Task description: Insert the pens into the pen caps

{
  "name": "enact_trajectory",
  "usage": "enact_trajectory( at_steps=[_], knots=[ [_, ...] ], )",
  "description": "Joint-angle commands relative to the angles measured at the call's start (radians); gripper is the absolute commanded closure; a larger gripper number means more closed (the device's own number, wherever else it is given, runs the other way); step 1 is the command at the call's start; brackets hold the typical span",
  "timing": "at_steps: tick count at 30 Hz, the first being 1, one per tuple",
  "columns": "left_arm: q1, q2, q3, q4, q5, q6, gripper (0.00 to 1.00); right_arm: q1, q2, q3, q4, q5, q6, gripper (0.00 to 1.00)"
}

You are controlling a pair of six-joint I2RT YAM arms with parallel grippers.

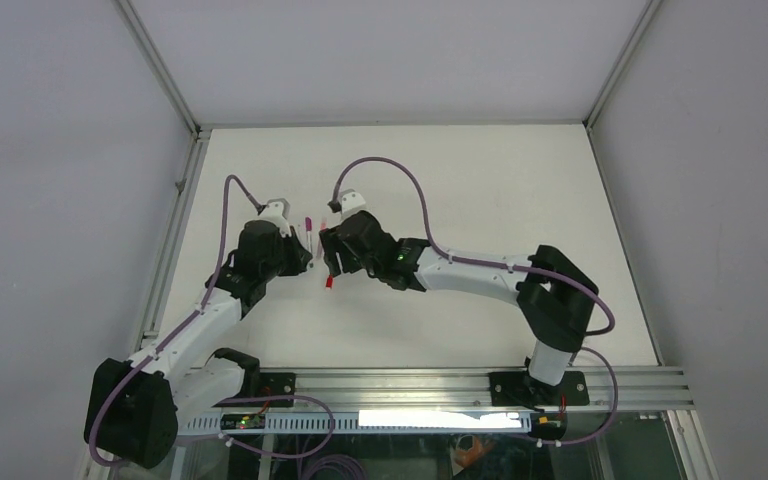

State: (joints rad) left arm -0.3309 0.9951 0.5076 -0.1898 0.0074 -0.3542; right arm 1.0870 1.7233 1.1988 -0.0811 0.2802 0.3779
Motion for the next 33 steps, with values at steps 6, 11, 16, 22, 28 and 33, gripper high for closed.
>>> enact_trajectory(
  at_steps=[6,11,16,22,28,33],
  knots=[
    [0.037,-0.062,-0.031,0.041,0.019,-0.03,1.0,0.026,0.219,0.271,-0.179,-0.071,0.014,0.49],
    [0.055,-0.08,-0.04,0.038,0.016,-0.042,1.0,0.031,0.307,0.358,-0.272,-0.096,0.036,0.5],
    [0.067,-0.069,-0.038,0.041,0.033,-0.045,1.0,0.032,0.355,0.392,-0.311,-0.114,0.054,0.5],
    [0.072,-0.062,-0.037,0.041,0.041,-0.045,1.0,0.033,0.399,0.413,-0.324,-0.151,0.065,0.5],
    [0.073,-0.057,-0.037,0.045,0.05,-0.043,1.0,0.034,0.424,0.424,-0.326,-0.173,0.066,0.6],
    [0.075,-0.053,-0.035,0.046,0.054,-0.042,1.0,0.033,0.433,0.427,-0.336,-0.173,0.062,0.62]
  ],
)
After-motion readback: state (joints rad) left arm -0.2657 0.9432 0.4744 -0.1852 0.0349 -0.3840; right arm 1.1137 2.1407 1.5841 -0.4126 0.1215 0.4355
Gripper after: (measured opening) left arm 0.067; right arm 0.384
